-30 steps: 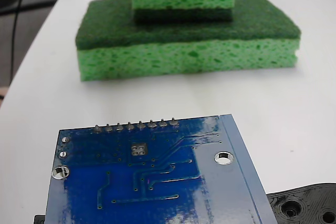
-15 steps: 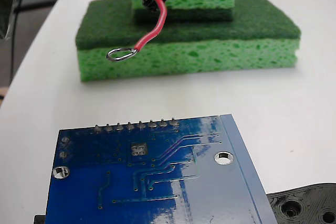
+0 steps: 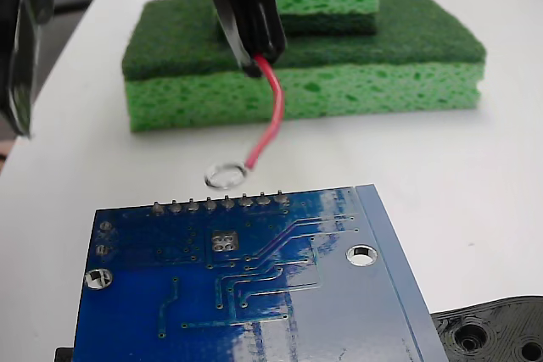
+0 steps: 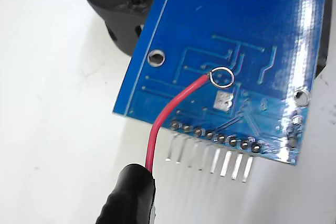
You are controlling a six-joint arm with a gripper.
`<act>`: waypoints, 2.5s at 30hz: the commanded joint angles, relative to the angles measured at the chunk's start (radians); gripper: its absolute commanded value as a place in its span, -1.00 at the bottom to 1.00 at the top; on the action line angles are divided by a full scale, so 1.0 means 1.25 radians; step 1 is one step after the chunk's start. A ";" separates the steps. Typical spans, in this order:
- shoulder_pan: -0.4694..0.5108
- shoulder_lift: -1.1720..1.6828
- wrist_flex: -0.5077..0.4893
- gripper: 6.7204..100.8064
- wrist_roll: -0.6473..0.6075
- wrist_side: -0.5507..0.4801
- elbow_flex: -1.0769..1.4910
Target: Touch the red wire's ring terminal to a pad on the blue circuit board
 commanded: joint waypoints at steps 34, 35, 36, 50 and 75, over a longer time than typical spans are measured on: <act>0.028 -0.038 0.000 0.99 -0.036 -0.033 -0.010; 0.029 -0.039 0.000 0.99 -0.036 -0.034 -0.010; 0.029 -0.039 0.000 0.99 -0.036 -0.034 -0.010; 0.027 -0.060 -0.016 0.99 -0.036 -0.043 -0.015; 0.022 -0.029 0.005 0.99 -0.034 -0.039 -0.022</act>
